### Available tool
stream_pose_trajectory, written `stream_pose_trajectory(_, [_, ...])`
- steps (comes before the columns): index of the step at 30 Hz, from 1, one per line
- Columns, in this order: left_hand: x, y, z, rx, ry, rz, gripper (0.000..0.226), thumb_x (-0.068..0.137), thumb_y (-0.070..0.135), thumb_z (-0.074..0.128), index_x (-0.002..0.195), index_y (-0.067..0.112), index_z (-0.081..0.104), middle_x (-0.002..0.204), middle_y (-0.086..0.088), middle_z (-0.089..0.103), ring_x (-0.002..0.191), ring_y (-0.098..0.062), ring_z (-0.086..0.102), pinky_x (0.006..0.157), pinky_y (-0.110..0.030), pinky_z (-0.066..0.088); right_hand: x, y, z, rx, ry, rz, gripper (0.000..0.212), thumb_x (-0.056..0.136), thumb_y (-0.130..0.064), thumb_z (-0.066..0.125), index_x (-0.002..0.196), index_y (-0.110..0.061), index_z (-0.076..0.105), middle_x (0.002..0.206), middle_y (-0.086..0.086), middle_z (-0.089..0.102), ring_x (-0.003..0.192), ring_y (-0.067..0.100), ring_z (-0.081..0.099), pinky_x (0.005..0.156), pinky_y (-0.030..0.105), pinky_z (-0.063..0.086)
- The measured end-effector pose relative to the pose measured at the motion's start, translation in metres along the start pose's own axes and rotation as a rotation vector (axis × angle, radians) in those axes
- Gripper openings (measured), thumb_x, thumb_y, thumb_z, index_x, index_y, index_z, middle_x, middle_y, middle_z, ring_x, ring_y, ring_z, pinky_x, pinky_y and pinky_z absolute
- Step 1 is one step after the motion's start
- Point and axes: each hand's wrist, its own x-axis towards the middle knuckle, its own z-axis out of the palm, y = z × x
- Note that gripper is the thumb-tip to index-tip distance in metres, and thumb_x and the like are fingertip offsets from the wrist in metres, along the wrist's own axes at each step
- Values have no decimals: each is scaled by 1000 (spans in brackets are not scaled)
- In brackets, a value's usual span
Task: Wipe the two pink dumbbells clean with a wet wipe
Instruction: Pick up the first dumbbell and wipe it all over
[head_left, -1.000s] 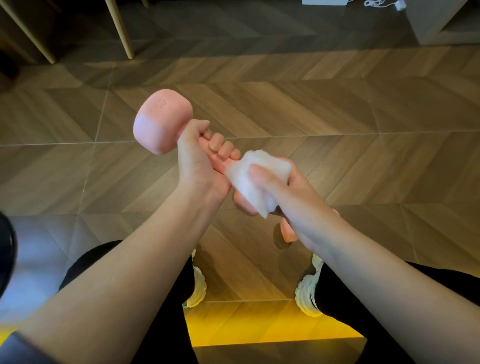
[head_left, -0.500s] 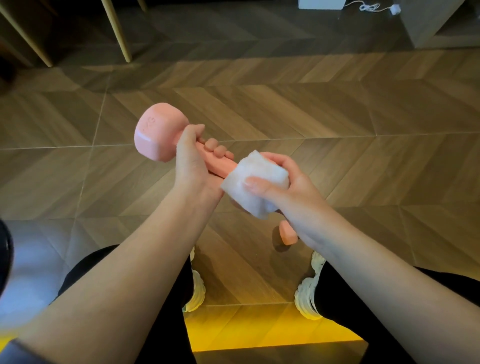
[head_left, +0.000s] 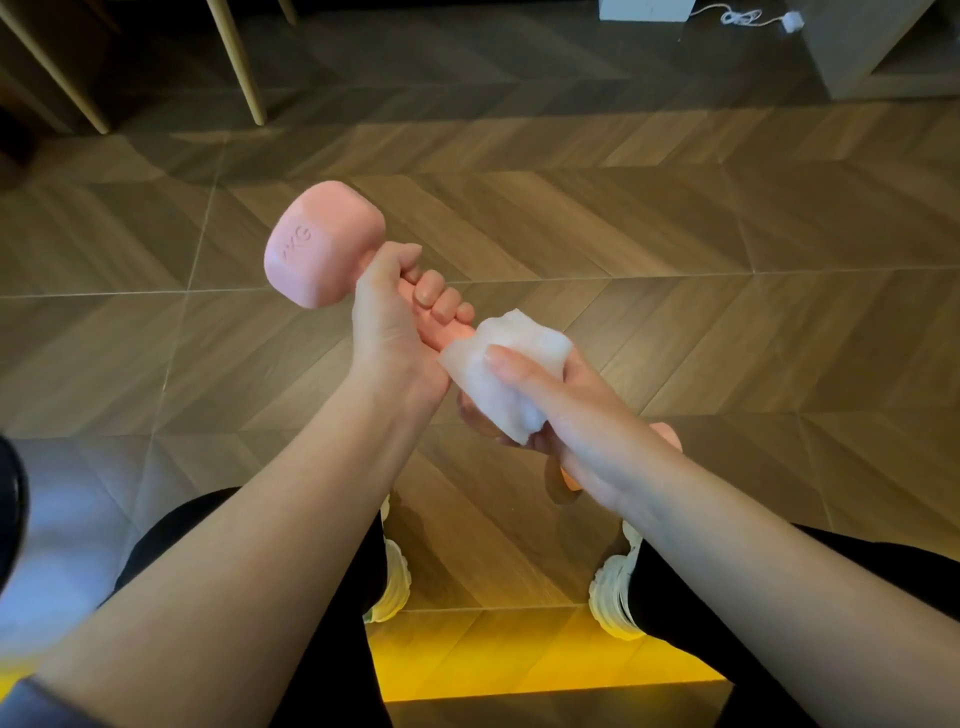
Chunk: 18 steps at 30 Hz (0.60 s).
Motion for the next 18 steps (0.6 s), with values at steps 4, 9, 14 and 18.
stream_pose_trajectory(4, [2,0,4,0,-27,12,33,91,13,45,63,20,30,47,6,23,39,-12,22,42,-22,31,0,-8,-11,127,-93,23,58,84,-42,69,135,-21,52,116,6,68,96,17,66,76,34,54])
stream_pose_trajectory(9, [4,4,-1,-65,0,-20,33,91,14,46,61,20,33,46,7,24,37,-11,22,41,-21,30,-2,-5,-16,167,-167,4,55,80,-26,76,130,-27,54,119,1,67,102,17,66,82,38,55])
stream_pose_trajectory(14, [2,1,-2,-45,-11,-37,34,90,13,45,60,20,31,46,6,23,38,-12,21,40,-21,30,0,-1,-3,95,-43,-5,58,78,-49,70,130,-30,53,121,2,69,103,16,67,77,31,54])
stream_pose_trajectory(18, [3,3,0,-42,-24,-29,34,90,13,45,59,20,32,47,6,24,38,-12,21,41,-22,31,0,-8,-16,197,-148,48,50,85,-41,64,129,-19,57,110,8,69,100,23,64,89,45,52])
